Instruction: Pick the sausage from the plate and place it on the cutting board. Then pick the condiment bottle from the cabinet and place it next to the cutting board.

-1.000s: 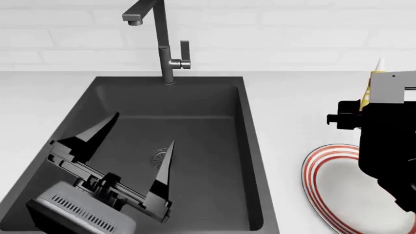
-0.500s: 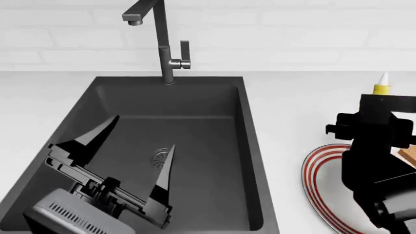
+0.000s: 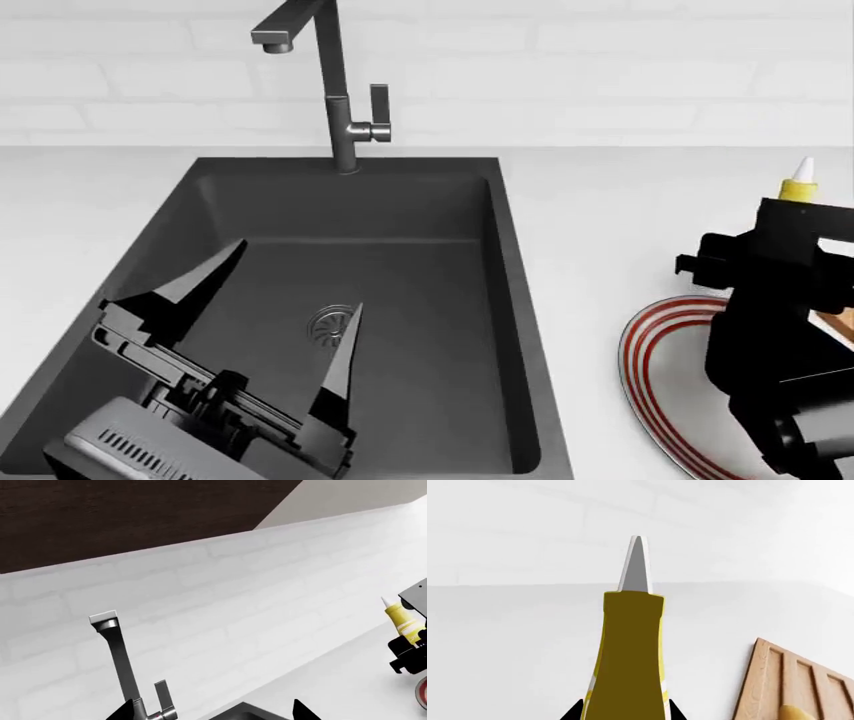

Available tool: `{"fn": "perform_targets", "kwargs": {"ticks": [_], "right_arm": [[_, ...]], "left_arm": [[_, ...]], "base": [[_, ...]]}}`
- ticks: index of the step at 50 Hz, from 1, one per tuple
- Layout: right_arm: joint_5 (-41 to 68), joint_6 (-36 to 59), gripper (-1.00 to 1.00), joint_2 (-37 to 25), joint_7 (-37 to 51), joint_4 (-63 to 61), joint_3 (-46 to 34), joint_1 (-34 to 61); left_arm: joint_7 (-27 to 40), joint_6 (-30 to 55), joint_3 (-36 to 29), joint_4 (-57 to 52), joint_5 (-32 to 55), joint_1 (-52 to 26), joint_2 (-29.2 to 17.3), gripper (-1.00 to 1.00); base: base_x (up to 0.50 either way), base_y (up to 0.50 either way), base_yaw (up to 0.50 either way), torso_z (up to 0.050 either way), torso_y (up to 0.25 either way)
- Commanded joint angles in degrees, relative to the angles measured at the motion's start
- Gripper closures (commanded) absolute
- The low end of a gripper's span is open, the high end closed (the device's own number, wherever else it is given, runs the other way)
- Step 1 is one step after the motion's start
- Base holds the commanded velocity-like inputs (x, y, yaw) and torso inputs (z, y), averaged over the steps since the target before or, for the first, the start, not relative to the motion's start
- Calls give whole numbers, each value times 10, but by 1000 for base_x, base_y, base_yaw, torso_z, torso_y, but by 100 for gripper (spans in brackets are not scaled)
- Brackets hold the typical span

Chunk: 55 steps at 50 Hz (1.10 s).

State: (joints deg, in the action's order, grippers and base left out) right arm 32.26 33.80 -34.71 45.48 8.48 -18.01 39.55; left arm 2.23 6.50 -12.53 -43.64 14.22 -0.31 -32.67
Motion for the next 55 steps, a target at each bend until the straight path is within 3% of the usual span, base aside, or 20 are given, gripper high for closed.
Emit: {"fn": "perform_targets", "kwargs": {"ticks": [1,15,16,31,42,55], "right_arm": [[6,-16,100,11,-26,2,12,-11],[2,-3,100,4,-18,-3,8,-13],[1,-3,-100,3,-19,-5,7,-14],[3,-6,-100,-6,-21,-24,10,-21],[75,72,-100,-65,35,-237,70,-17],[193,152,-100,-109,63,-388,141,42]], "left_arm": [[1,0,-3,-3,-1,0,-2,-100],[2,-3,-5,-4,-4,2,-4,-100],[2,-3,-5,-4,-4,2,-4,-100],[4,-4,-7,-4,-7,3,-5,-100],[6,5,-13,-13,-8,-2,-5,-100],[7,3,-14,-12,-7,-2,-6,-100]], "base": [[0,3,0,0,0],[-1,1,0,0,0],[0,0,0,0,0],[0,0,0,0,0],[0,0,0,0,0],[0,0,0,0,0]]}}
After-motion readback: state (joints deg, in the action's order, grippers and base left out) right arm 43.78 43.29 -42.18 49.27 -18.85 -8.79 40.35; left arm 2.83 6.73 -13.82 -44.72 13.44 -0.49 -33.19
